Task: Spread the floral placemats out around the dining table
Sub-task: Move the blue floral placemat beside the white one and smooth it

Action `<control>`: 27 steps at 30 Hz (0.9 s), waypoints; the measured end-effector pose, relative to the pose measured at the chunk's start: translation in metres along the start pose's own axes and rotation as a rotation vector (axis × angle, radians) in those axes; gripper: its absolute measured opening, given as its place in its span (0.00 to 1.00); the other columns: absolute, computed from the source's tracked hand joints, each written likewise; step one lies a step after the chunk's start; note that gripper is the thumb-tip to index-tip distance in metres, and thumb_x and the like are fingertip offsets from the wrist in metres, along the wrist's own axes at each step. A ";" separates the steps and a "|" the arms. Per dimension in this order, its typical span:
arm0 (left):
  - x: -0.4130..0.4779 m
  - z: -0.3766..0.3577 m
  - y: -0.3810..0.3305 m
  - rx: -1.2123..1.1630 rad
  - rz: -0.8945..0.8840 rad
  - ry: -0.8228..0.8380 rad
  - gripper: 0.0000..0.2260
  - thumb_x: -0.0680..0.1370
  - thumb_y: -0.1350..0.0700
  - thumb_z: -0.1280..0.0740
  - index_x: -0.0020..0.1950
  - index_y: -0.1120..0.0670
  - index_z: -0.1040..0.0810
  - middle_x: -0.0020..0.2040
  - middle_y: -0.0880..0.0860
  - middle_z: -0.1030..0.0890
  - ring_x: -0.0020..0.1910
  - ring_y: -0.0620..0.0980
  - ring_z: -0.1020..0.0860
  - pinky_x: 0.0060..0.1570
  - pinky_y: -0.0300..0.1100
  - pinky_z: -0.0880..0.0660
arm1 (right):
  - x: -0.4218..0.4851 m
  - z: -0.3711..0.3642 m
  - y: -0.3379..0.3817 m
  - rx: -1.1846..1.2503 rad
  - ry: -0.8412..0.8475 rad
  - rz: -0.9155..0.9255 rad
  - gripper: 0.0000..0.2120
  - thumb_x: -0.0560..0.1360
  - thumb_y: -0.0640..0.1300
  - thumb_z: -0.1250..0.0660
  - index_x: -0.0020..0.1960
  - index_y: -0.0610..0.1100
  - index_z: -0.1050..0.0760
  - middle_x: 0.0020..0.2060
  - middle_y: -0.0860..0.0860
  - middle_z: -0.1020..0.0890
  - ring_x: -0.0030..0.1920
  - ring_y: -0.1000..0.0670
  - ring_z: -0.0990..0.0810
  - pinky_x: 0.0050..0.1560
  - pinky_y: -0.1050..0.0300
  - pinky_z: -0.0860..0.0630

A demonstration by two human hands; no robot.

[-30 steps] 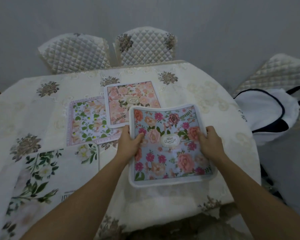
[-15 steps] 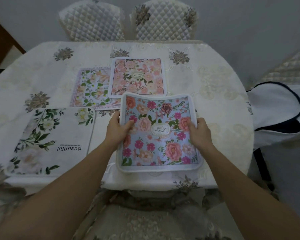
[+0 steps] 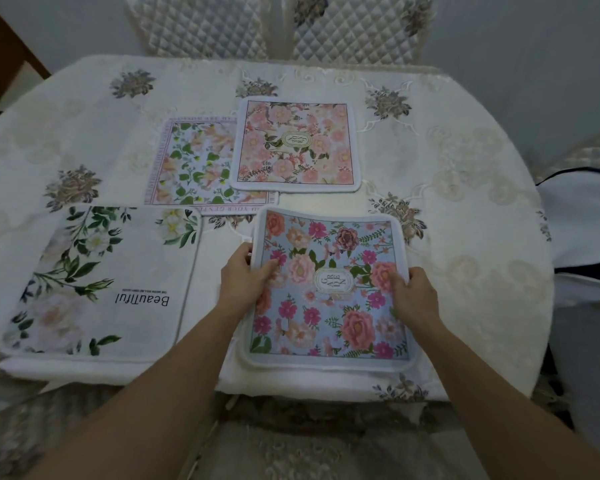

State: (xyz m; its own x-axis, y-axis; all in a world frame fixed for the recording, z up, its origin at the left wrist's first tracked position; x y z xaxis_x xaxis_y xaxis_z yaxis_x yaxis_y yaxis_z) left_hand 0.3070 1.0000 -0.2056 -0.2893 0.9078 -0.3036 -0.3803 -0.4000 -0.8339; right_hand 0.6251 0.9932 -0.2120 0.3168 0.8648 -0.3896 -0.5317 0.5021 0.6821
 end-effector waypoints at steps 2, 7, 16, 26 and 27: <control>-0.003 0.000 0.002 0.023 0.013 -0.003 0.14 0.75 0.49 0.27 0.57 0.53 0.24 0.48 0.52 0.18 0.44 0.50 0.18 0.43 0.44 0.20 | -0.001 -0.001 0.000 -0.011 -0.003 -0.012 0.11 0.82 0.50 0.42 0.53 0.41 0.32 0.37 0.51 0.25 0.35 0.54 0.24 0.29 0.59 0.32; -0.007 0.006 0.005 0.077 0.023 -0.014 0.12 0.76 0.51 0.28 0.55 0.53 0.25 0.47 0.50 0.20 0.40 0.42 0.22 0.35 0.32 0.28 | -0.005 -0.003 0.001 -0.053 0.001 -0.023 0.11 0.82 0.49 0.42 0.53 0.41 0.31 0.38 0.50 0.25 0.35 0.54 0.25 0.28 0.59 0.33; -0.006 0.007 0.005 0.299 -0.054 -0.101 0.14 0.74 0.48 0.27 0.49 0.56 0.25 0.43 0.50 0.21 0.40 0.50 0.21 0.39 0.44 0.22 | -0.012 0.003 -0.008 -0.190 -0.096 -0.081 0.16 0.77 0.57 0.38 0.48 0.43 0.28 0.40 0.47 0.21 0.39 0.45 0.22 0.38 0.51 0.25; -0.024 0.007 -0.011 0.705 -0.249 -0.203 0.20 0.78 0.47 0.36 0.67 0.55 0.29 0.64 0.58 0.27 0.63 0.57 0.29 0.60 0.56 0.31 | -0.036 0.007 0.023 -0.617 -0.314 0.378 0.14 0.76 0.48 0.34 0.57 0.41 0.27 0.53 0.43 0.24 0.49 0.43 0.25 0.41 0.50 0.25; -0.031 -0.006 -0.017 0.726 -0.346 -0.152 0.19 0.79 0.47 0.38 0.68 0.54 0.30 0.67 0.57 0.28 0.66 0.56 0.30 0.64 0.55 0.32 | -0.038 -0.003 0.031 -0.615 -0.269 0.477 0.15 0.77 0.47 0.35 0.59 0.40 0.27 0.56 0.42 0.24 0.52 0.43 0.24 0.46 0.48 0.23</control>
State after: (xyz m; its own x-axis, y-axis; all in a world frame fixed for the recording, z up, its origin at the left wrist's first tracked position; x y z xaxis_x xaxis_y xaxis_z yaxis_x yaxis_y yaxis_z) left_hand 0.3283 0.9793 -0.1846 -0.1473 0.9887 0.0259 -0.9289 -0.1293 -0.3469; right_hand 0.5941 0.9761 -0.1779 0.0842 0.9939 0.0710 -0.9672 0.0644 0.2458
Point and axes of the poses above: each hand's wrist, its own x-axis towards the middle knuckle, its own z-axis out of the back of the hand, y = z × x, the point moved 6 cm from there along x, towards the middle knuckle
